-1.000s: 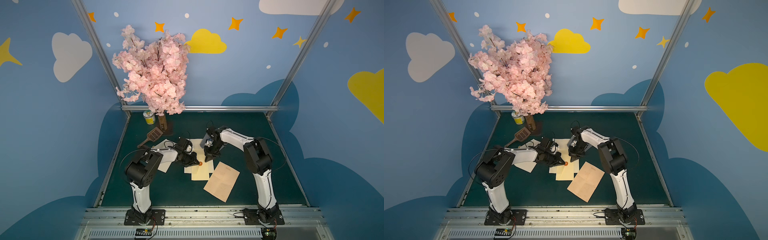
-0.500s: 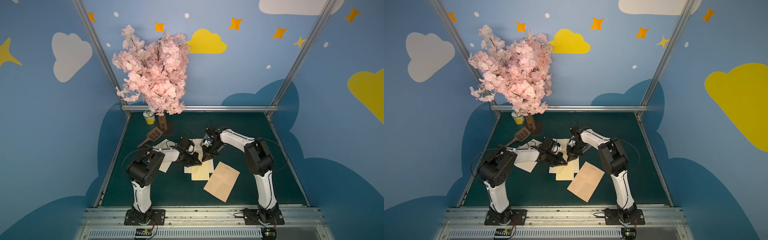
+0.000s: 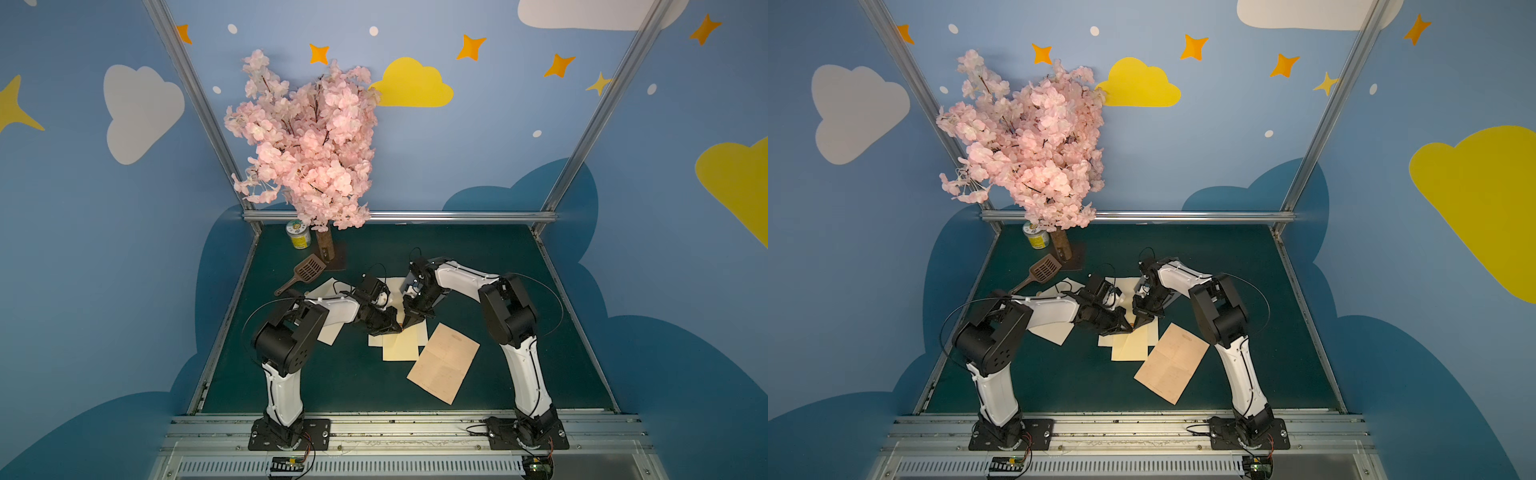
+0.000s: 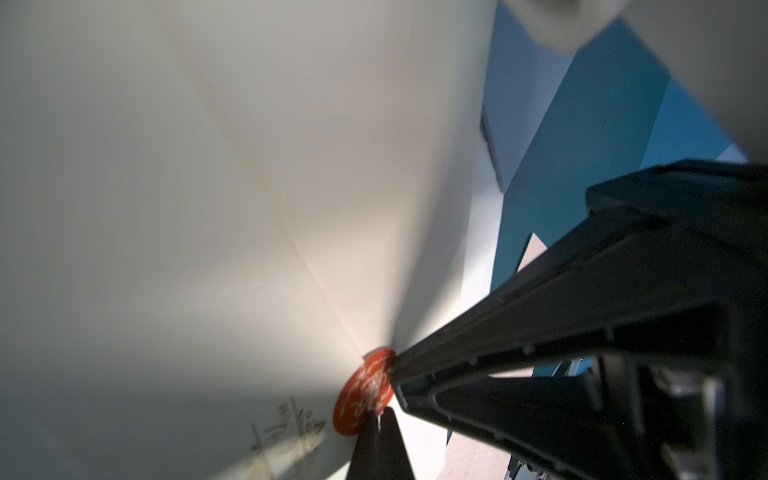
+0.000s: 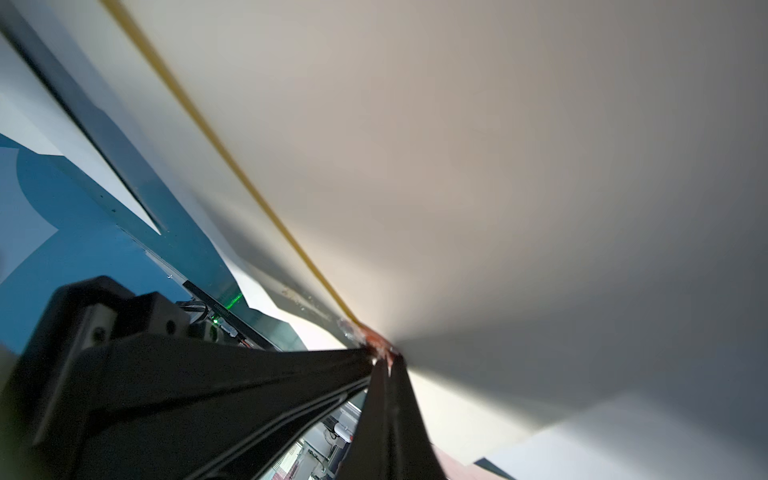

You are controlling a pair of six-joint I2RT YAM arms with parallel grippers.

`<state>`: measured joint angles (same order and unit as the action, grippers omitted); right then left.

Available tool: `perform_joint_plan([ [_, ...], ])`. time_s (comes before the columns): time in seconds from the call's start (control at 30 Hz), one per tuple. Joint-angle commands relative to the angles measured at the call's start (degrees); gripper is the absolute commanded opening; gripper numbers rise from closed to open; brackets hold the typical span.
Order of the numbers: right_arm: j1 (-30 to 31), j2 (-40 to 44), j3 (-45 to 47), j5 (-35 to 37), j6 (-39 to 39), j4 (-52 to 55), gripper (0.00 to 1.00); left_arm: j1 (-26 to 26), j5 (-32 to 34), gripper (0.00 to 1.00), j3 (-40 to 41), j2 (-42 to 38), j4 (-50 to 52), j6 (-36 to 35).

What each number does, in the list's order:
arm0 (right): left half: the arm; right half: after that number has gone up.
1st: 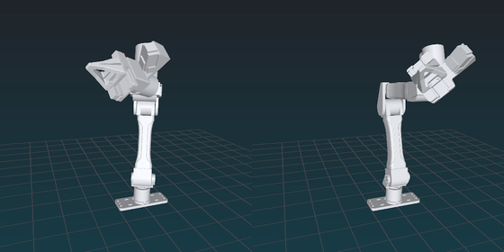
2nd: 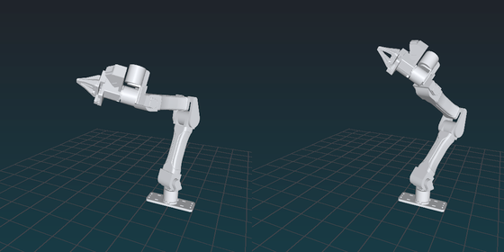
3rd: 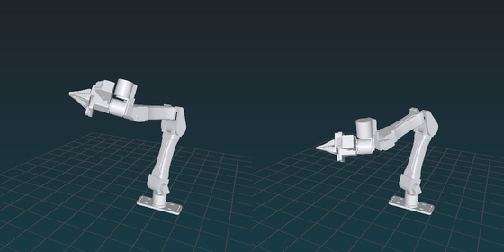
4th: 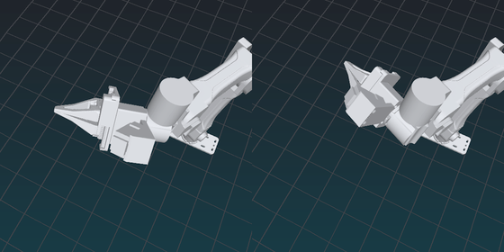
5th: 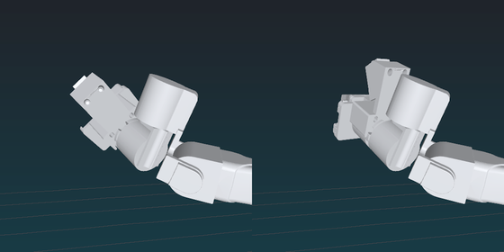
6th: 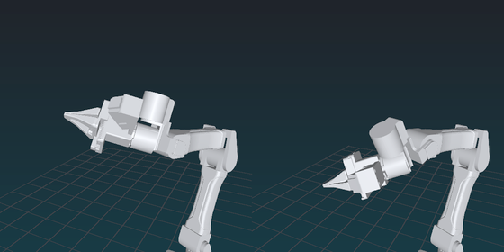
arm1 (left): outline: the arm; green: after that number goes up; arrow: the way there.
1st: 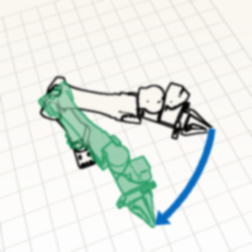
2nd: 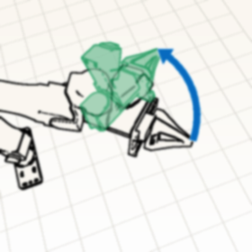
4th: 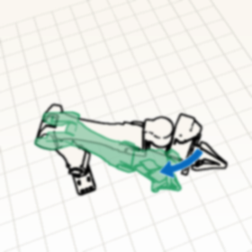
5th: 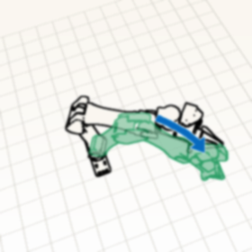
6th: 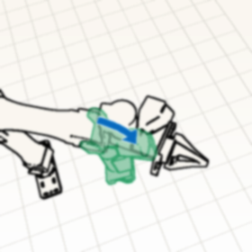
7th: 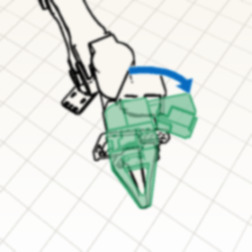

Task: Fold the letter paper in half and place it into the envelope
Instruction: Fold the envelope flap on the envelope.

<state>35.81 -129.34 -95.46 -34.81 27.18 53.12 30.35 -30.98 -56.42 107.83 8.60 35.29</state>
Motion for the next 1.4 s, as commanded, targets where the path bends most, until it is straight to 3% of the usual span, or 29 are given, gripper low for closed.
perform_joint_plan([
  [0.0, 0.13, -3.06, -0.44, 2.19, 0.25, -0.48, 0.00, 0.07, 2.79, 0.03, 2.81, -1.04, 5.90, -1.88],
  [0.87, -1.29, -6.19, -4.26, 4.83, -0.89, 0.75, 0.00, -0.45, 2.44, 0.03, 5.67, -1.07, 3.98, -0.92],
  [1.37, 0.91, -1.03, 6.77, 5.33, -2.61, -1.37, 0.00, -1.02, 2.42, 0.03, 5.75, -0.57, 2.43, -0.30],
])
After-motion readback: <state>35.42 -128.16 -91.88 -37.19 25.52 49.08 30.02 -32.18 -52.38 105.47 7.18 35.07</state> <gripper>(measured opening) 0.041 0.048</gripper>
